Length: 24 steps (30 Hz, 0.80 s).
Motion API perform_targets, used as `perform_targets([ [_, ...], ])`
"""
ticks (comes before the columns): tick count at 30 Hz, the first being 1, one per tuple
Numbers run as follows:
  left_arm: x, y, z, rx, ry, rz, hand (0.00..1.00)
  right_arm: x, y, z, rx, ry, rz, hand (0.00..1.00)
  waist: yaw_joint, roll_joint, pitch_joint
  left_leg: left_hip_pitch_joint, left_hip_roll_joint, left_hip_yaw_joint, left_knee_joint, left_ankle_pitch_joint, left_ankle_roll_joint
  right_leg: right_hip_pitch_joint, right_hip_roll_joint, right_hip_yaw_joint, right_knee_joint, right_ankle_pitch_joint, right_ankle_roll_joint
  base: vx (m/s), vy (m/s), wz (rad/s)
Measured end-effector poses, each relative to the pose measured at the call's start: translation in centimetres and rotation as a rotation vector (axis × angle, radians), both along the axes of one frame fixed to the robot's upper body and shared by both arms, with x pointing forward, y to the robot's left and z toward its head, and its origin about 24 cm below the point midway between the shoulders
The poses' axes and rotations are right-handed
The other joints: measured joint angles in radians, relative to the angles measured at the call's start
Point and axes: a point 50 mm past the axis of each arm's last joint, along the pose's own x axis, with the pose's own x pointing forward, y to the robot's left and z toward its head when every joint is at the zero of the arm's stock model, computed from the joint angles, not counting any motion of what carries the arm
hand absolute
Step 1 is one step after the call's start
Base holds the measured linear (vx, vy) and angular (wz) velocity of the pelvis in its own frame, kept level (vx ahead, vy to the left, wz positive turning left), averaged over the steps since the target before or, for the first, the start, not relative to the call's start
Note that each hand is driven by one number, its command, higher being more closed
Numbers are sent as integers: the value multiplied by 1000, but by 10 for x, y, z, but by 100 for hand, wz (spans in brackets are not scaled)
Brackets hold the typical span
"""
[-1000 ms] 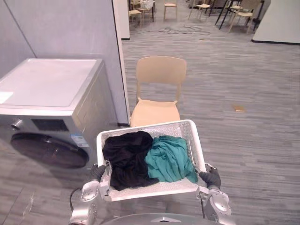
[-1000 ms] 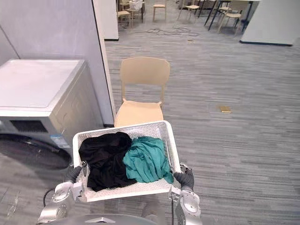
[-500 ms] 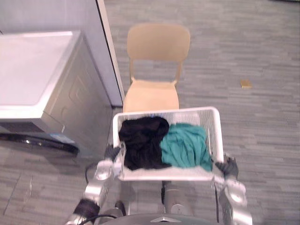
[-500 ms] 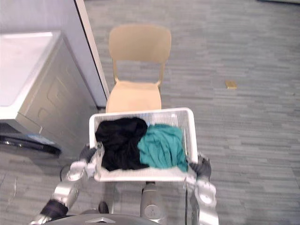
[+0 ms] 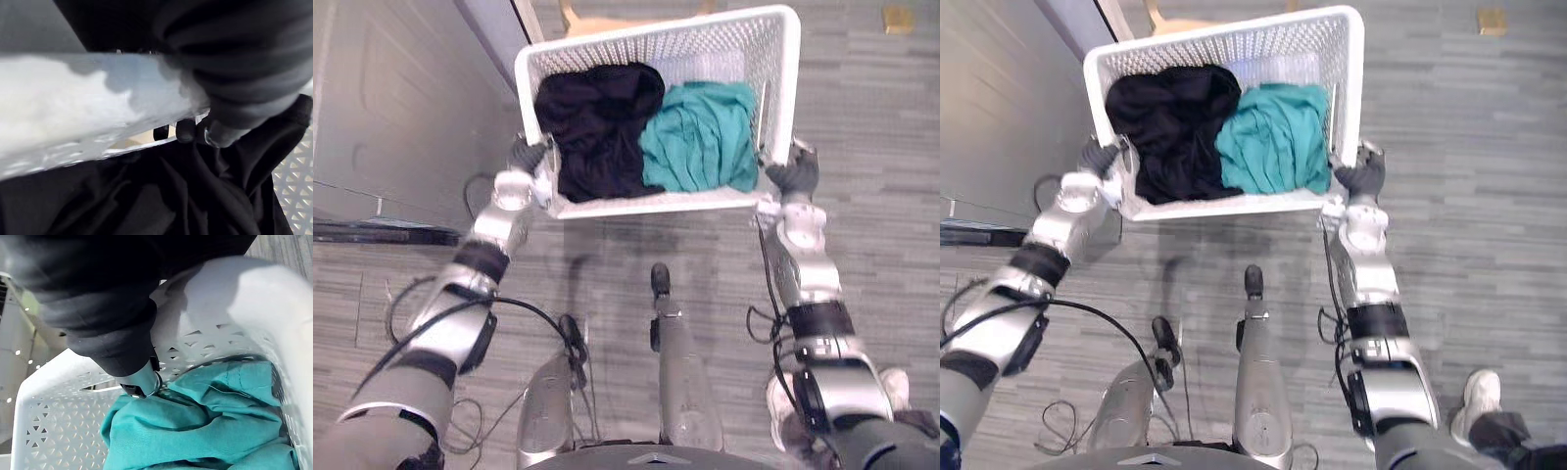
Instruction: Pick up the laundry basket with both hands and put the clothes into the washing machine.
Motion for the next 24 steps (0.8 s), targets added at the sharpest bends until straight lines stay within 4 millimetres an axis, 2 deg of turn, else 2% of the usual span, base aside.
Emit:
perform_targets([
  [4, 6, 17, 49, 39, -90, 35, 100, 16, 14, 39, 15, -60, 31, 100, 6, -2, 32, -103, 35, 38, 86, -40, -2, -64, 25, 27, -49, 47, 3, -12, -35, -25],
  [5, 6, 20, 65, 52, -121, 44, 100, 19, 16, 52, 16, -80, 34, 100, 4, 0, 62, -116, 45, 47, 112, -49, -4, -65, 27, 30, -58, 55, 4, -8, -1, -20],
  [8, 4, 25, 99, 72, -192, 54, 100, 27, 20, 81, 24, -111, 39, 100, -1, -1, 76, -195, 67, 68, 177, -80, 9, -114, 36, 33, -82, 84, 6, -31, 11, -12],
  [10, 3, 29, 108, 75, -213, 67, 100, 30, 23, 96, 40, -129, 52, 100, 0, -2, 77, -231, 78, 75, 211, -98, 11, -133, 42, 39, -101, 106, 9, -22, 18, -19],
  [12, 0, 36, 122, 90, -243, 85, 100, 32, 29, 120, 16, -164, 65, 100, 1, -2, 81, -286, 100, 81, 275, -132, 19, -155, 52, 49, -127, 127, 12, -43, 28, -21],
  [13, 0, 36, 124, 95, -247, 85, 100, 32, 28, 123, 10, -169, 64, 100, 2, -2, 81, -292, 102, 81, 282, -134, 20, -159, 52, 49, -128, 129, 12, -48, 22, -7],
  [18, -7, 36, 159, 136, -330, 91, 100, 23, 25, 172, -44, -270, 57, 100, 5, -3, 84, -414, 119, 67, 373, -159, 41, -221, 48, 44, -164, 176, 17, -73, 11, 4],
  [21, -12, 38, 174, 139, -368, 98, 100, 19, 27, 191, -71, -303, 53, 100, 8, -1, 97, -457, 134, 61, 411, -170, 48, -227, 50, 34, -199, 204, 12, -87, -3, -1],
  [24, -15, 39, 181, 140, -390, 99, 100, 17, 28, 200, -77, -326, 52, 100, 9, -1, 97, -485, 139, 57, 429, -170, 50, -236, 49, 27, -222, 216, 2, -82, -9, 3],
])
